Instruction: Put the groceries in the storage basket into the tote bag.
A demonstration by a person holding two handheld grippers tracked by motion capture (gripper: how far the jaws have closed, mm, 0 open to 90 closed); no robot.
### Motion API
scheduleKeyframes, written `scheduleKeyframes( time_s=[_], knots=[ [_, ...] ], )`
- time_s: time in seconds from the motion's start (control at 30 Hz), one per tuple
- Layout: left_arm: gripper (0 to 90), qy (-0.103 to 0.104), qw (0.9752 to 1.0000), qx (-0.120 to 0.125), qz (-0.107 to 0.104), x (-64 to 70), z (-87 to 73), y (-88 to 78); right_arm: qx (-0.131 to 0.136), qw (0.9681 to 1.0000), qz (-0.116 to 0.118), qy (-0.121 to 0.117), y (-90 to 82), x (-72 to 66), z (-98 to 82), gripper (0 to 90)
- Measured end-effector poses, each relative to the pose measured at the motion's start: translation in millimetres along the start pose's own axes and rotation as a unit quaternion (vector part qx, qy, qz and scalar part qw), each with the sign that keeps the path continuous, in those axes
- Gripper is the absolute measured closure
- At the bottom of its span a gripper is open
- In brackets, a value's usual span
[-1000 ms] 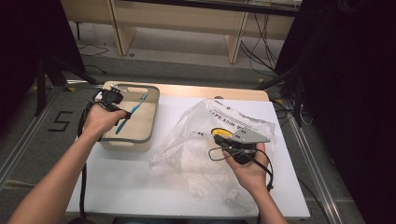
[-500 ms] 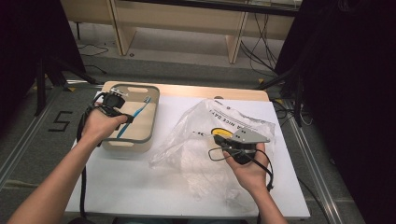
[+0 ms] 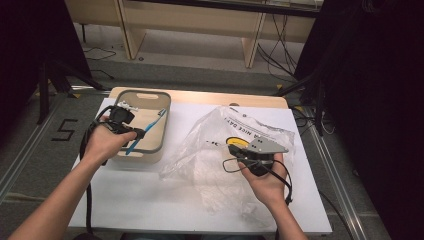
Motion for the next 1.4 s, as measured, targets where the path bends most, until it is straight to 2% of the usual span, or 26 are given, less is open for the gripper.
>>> scheduleKeyframes(
  time_s=[0.6, 0.7, 0.77, 1.13, 1.4],
  knots=[
    [84.0, 0.033, 0.999, 0.008, -0.028, 29.6, -13.3, -10.5, -0.001, 1.0, 0.001, -0.003, 0.4, -0.5, -0.1, 90.0],
    [84.0, 0.04, 0.9986, 0.009, -0.033, 33.9, -15.1, -12.6, 0.0, 1.0, 0.0, -0.003, 0.6, -0.5, -0.1, 90.0],
    [84.0, 0.037, 0.9983, 0.013, -0.043, 37.0, -16.4, -13.1, -0.001, 1.0, 0.0, -0.003, 0.6, -0.5, -0.1, 90.0],
    [83.9, 0.055, 0.997, 0.012, -0.052, 51.0, -23.5, -14.4, -0.002, 1.0, 0.002, -0.005, 1.1, -1.5, -0.5, 90.0],
    [83.9, 0.07, 0.9951, 0.019, -0.068, 66.0, -28.3, -18.2, -0.002, 1.0, 0.002, -0.005, 1.1, -1.6, -0.5, 90.0]
  ],
)
Point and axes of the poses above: each handheld gripper's, and its own axes: y roughly forward along the jaws, z roughly out of its top, x roughly to its right, the point moved 6 cm from there along y, roughly forward along the jaws, and after that the axes turned 11 degrees about -z, right-handed, at the moved point
